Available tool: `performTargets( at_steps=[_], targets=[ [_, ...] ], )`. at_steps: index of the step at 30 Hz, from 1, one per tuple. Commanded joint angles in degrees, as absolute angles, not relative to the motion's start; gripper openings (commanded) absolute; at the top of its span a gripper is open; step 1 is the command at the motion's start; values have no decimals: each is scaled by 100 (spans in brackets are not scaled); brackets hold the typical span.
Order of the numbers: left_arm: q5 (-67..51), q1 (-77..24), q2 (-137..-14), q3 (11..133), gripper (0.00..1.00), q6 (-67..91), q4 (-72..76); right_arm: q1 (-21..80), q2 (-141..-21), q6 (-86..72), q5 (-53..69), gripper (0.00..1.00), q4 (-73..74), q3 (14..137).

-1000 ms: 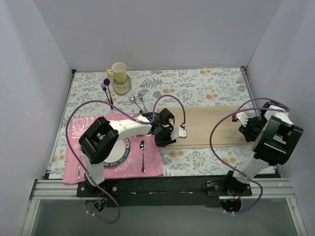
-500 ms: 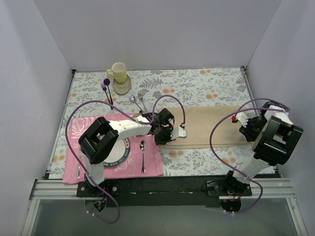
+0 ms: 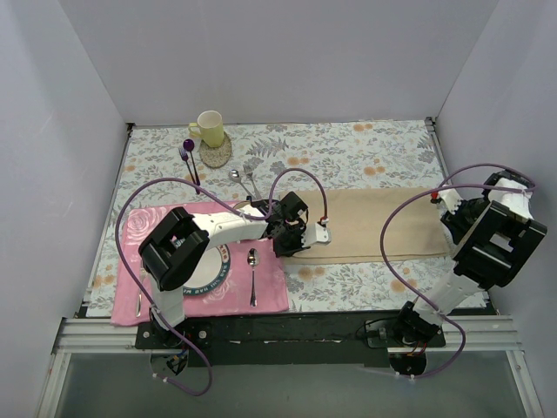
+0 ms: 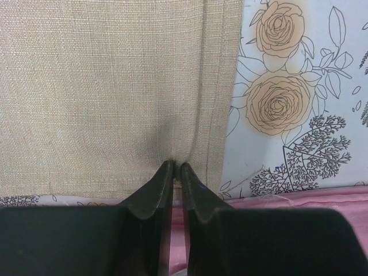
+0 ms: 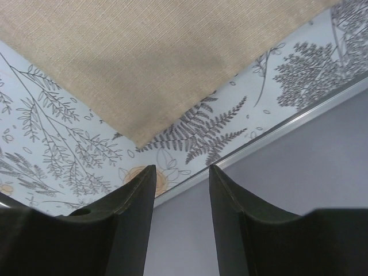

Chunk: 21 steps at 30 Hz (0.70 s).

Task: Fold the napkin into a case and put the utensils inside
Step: Fold and flatten the napkin at the center of the board.

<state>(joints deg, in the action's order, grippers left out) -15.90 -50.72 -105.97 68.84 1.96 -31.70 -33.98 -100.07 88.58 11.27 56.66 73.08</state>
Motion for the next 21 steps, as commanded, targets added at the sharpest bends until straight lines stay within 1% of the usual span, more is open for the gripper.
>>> performTargets(
  at_steps=[1,9,12,16,21],
  targets=[
    [-1714,-5080,-10301,6917,0,255,-3296,-3428,-10011,8474,1362,50,6064,7295],
    [-1723,-5080,-10310,6935,0,281,-3296,-3419,-10116,7498,1441,47,5608,7110],
    [-1723,-5080,-10309,6926,0,290,-3278,-3419,-10239,7348,1406,45,5546,7093],
    [-1714,-5080,-10318,6917,0,325,-3287,-3401,-10274,7278,1406,38,5432,6970],
    [-1688,-5080,-10275,6873,0,334,-3287,-3366,-10362,7190,1363,38,5405,6873]
  ],
)
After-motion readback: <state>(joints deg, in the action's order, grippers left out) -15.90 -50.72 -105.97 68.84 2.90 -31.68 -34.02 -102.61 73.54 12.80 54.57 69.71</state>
